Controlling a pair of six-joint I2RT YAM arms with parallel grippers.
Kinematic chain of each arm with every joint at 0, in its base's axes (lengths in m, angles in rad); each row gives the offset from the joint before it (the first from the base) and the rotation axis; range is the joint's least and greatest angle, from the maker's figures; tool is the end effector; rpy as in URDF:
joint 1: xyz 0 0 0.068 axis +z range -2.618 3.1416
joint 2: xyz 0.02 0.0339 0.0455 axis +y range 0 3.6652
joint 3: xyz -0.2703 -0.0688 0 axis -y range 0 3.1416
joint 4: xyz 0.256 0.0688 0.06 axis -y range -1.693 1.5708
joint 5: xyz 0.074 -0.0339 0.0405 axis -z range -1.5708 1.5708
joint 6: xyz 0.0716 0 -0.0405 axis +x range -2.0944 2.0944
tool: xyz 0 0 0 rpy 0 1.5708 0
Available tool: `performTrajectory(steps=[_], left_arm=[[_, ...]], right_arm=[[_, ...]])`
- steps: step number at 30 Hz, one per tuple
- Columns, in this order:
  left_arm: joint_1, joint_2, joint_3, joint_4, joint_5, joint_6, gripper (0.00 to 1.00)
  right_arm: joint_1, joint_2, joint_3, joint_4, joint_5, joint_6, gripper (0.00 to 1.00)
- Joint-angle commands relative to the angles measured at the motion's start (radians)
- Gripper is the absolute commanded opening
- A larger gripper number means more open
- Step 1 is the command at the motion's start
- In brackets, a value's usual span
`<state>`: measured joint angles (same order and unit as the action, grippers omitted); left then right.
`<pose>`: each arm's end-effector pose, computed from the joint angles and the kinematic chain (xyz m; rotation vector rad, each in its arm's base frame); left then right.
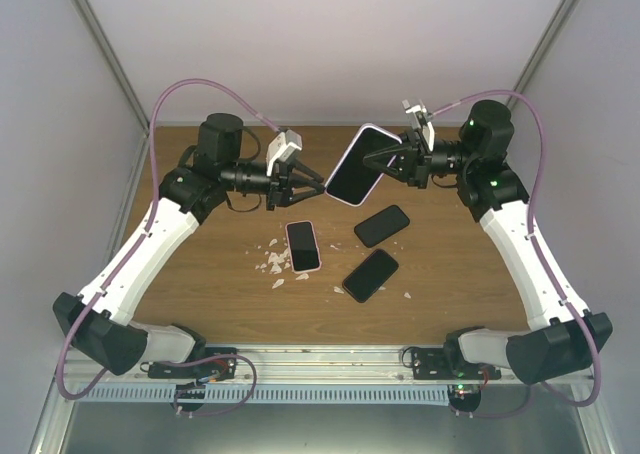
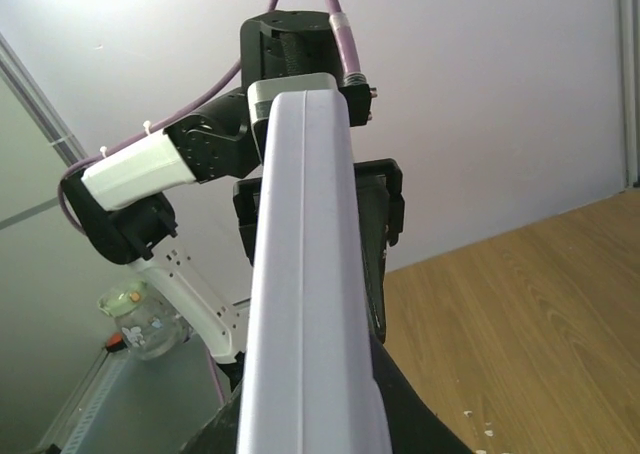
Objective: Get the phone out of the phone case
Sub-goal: Remove the phone case from the phone.
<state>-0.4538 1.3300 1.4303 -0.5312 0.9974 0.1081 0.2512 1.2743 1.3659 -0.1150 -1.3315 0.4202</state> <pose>0.2494 -0.1885 0.4142 1.1472 1.6180 -1.2111 0.2553 0.1373 0.4530 -0.9800 1.5293 1.5324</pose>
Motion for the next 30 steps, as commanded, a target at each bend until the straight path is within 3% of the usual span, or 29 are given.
performTrajectory(steps=[1, 7, 24, 30], left_arm=[[0.010, 0.009, -0.009, 0.057, -0.173, -0.013, 0.24], [0.010, 0.031, -0.009, 0.063, -0.219, -0.022, 0.19], [0.008, 0.083, 0.004, 0.088, -0.198, -0.067, 0.15], [0.008, 0.103, 0.028, 0.092, -0.212, -0.054, 0.14]], right_arm=[[0.020, -0.039, 0.004, 0.049, -0.083, 0.030, 0.00], [0.027, -0.044, 0.004, 0.066, -0.095, 0.045, 0.01], [0.075, -0.050, -0.018, 0.200, -0.163, 0.154, 0.01], [0.089, -0.056, -0.052, 0.336, -0.189, 0.294, 0.01]])
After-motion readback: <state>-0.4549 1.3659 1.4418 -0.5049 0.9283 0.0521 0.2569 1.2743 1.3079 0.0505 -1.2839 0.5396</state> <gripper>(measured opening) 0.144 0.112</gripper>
